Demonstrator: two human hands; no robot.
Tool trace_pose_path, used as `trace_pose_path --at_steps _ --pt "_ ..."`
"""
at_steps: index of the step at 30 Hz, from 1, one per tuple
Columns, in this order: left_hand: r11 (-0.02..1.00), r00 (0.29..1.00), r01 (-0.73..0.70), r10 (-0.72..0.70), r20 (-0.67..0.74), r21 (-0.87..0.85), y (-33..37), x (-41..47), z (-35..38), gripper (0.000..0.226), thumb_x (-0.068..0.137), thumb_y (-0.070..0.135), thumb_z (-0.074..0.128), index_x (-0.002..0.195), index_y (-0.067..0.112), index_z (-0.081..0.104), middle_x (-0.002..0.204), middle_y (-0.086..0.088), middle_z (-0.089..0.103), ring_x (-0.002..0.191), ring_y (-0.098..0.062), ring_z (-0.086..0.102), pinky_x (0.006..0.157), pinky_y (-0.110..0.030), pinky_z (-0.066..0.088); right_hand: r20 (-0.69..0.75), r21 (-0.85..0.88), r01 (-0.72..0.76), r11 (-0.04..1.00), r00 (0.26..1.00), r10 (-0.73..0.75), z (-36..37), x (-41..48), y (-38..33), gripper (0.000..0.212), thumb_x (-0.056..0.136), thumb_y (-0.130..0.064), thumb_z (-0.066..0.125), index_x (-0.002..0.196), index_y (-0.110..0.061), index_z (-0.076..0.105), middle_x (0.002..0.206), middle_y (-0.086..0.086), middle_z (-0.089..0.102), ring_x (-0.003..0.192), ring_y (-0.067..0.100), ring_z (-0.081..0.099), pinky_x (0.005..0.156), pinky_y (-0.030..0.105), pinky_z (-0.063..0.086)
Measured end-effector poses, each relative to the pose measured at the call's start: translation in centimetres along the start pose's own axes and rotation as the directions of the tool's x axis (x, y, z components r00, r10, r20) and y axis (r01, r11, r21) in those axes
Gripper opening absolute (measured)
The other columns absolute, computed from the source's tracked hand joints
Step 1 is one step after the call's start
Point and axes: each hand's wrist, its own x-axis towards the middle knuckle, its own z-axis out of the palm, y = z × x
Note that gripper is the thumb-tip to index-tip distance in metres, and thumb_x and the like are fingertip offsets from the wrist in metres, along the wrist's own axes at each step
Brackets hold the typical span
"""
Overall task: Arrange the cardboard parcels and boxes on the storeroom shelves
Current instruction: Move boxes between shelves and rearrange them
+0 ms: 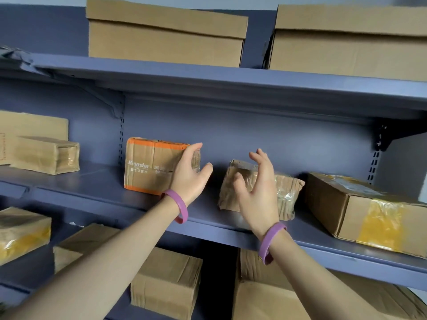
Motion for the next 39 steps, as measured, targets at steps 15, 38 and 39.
trace_pose_path --at_steps 15,38,39 --pt "0.966 0.986 0.166 -0.161 -0.042 0.196 -8.7 6.3 -12.4 0.085 0.087 0.022 0.07 0.155 0.027 0.019 0.153 0.001 0.019 0.143 -0.019 0.016 0.108 -0.029 0.02 0.257 0.191 -0.613 0.767 0.785 0.564 13.7 3.0 -1.6 0.068 0.095 -0.027 0.064 0.152 -0.015 0.028 0.148 0.006 0.041 0.133 0.015 0.04 0.108 0.027 0.033" --pt "0.95 0.943 0.28 -0.246 0.225 -0.137 -14.7 7.2 -15.5 0.039 0.088 0.02 0.076 0.12 0.023 0.054 0.112 0.009 0.065 0.103 -0.007 0.061 0.085 -0.029 0.049 0.068 0.316 -0.661 0.681 0.732 0.678 17.3 1.6 -0.6 0.029 0.107 -0.028 0.039 0.116 -0.025 0.065 0.121 0.006 0.068 0.115 0.029 0.061 0.106 0.051 0.046" --pt "0.948 0.949 0.273 -0.237 0.209 -0.162 -14.7 7.2 -15.6 0.037 0.088 0.018 0.076 0.118 0.024 0.056 0.111 0.008 0.067 0.104 -0.009 0.062 0.087 -0.031 0.051 0.059 0.312 -0.649 0.694 0.742 0.668 17.3 1.5 -0.4 0.028 0.106 -0.028 0.042 0.123 -0.021 0.063 0.121 0.008 0.068 0.111 0.028 0.062 0.104 0.053 0.047"
